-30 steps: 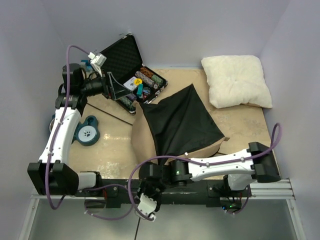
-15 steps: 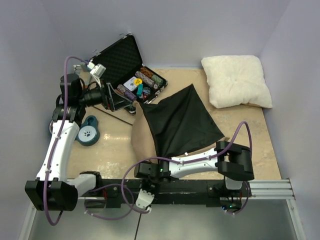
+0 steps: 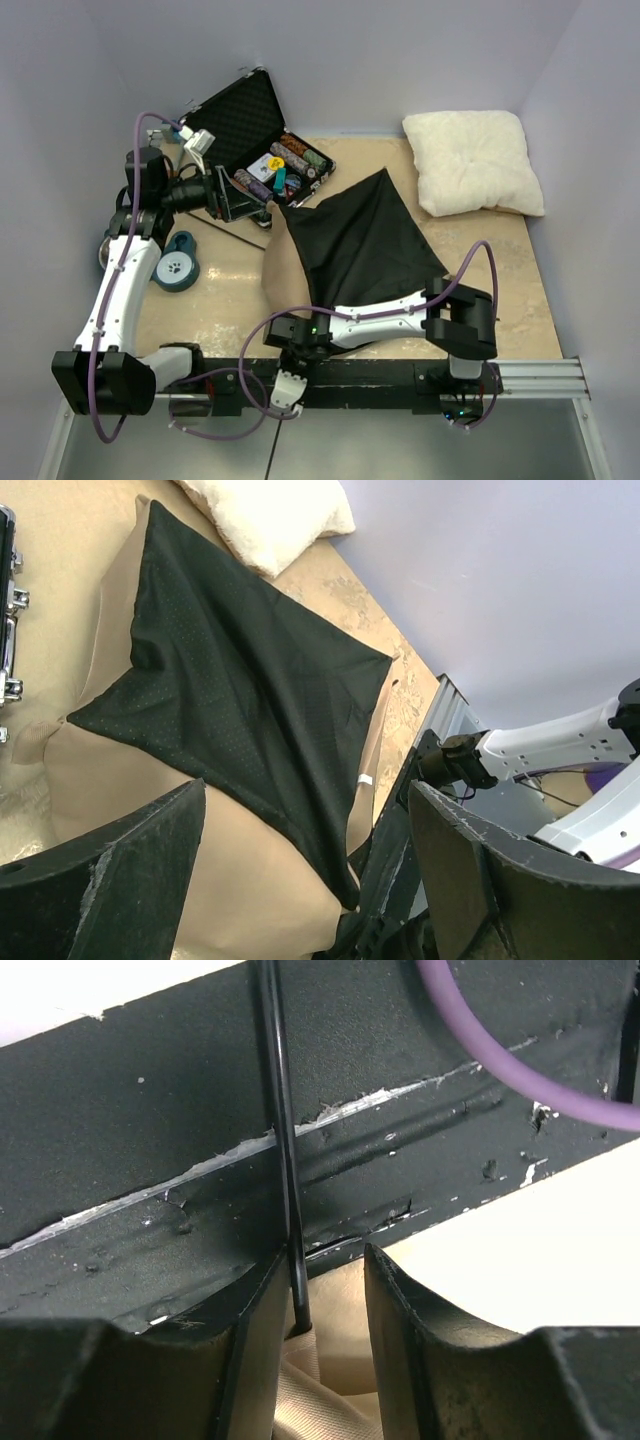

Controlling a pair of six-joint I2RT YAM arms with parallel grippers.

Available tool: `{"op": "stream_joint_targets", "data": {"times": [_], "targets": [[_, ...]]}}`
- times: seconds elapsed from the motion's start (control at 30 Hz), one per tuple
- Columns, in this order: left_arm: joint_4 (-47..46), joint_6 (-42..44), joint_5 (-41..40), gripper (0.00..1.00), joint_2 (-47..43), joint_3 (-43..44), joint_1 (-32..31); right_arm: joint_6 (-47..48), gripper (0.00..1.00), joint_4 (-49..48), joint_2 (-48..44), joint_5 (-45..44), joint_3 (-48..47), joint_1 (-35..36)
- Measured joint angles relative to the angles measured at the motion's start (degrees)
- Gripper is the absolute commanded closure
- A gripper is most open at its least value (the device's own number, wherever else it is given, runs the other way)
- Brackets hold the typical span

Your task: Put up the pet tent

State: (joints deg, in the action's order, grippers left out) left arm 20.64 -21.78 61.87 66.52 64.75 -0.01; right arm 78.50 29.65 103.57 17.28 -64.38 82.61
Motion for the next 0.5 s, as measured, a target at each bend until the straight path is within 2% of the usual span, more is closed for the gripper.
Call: {"op": "stream_joint_targets", "data": {"times": [0.4, 0.5], "targets": [[0.07, -0.07, 0.15, 0.13, 0.61, 0.0, 2.38, 2.91, 0.59, 8.72, 4.55, -2.73, -7.41, 2.97], [0.02, -0.13, 0.44, 0.13, 0.92, 0.0, 3.04, 2.05, 0.64, 9.79, 4.98, 0.61, -8.02, 5.01]]}}
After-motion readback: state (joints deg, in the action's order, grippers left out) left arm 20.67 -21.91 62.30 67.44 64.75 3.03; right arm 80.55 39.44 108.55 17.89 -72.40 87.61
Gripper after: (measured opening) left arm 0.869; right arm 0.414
